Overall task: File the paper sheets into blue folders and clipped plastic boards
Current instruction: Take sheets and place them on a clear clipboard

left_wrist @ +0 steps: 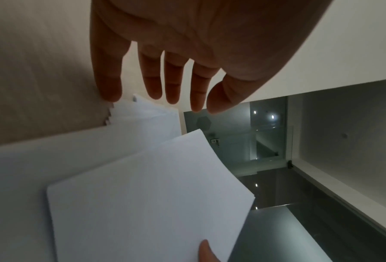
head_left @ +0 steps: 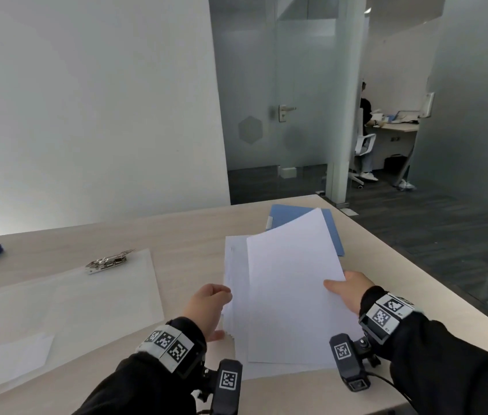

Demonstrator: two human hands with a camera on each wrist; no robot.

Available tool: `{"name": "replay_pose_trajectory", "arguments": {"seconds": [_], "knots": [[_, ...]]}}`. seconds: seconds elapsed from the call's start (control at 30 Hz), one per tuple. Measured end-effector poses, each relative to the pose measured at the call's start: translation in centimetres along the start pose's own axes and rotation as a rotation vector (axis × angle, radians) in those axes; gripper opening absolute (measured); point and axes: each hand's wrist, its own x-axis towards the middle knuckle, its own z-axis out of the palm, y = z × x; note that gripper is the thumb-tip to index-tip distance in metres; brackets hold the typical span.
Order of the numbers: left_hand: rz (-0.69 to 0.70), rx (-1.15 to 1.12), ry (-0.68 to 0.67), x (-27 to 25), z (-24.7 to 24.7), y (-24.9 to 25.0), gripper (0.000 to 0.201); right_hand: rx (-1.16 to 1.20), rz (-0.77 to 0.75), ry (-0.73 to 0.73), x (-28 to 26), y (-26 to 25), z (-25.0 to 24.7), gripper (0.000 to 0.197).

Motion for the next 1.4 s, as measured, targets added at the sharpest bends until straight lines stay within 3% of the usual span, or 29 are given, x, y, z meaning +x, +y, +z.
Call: {"name": "replay_pose_trajectory", "arguments": {"seconds": [0.4,0.57,0.67,0.73,0.8,0.9,1.03,1.07,1.13,1.27,1.4], "knots": [[-0.139,-0.313,-0.031,-1.1,1.4,-0.8,0.019,-0.104,0.039,-0.014,-1.1,0.6,1.3,0.013],[-0.18,-0.272,-0.148,-0.3,1.9,-1.3,0.024,-0.078,0.039,-0.053,-1.7,0.4,1.2,0.011],[-0.193,-0.217,-0.15,0.2,2.4,-1.3,0.02,-0.062,0.038,-0.089,-2.1,0.2,1.3,0.015],[-0.152,-0.187,-0.158,0.3,2.6,-1.3,0.013,-0.043,0.037,-0.109,-2.3,0.2,1.5,0.021],[-0.072,-0.145,-0.162,0.3,2.7,-1.2,0.02,-0.033,0.022,-0.12,-2.7,0.1,1.7,0.021],[0.131,-0.038,-0.115,0.4,2.3,-0.8,0.027,0.031,-0.028,-0.064,-3.0,-0.3,1.8,0.014],[0.384,-0.053,-0.071,0.0,1.3,0.6,0.028,0.386,-0.08,-0.019,-3.0,-1.3,1.6,0.046],[0.429,-0.069,-0.064,-0.3,0.9,1.1,0.028,0.489,-0.07,-0.053,-3.1,-1.7,1.5,0.049],[0.508,-0.134,-0.066,-0.7,0.2,2.1,0.028,0.583,-0.062,-0.142,-4.0,-3.0,1.4,0.037],[0.527,-0.237,-0.074,-0.9,-1.2,2.9,0.032,0.618,-0.172,-0.177,-4.9,-5.2,1.8,0.017],[0.465,-0.284,-0.041,-0.8,-1.7,1.6,0.028,0.551,-0.245,-0.185,-5.3,-4.9,2.8,0.018]]}}
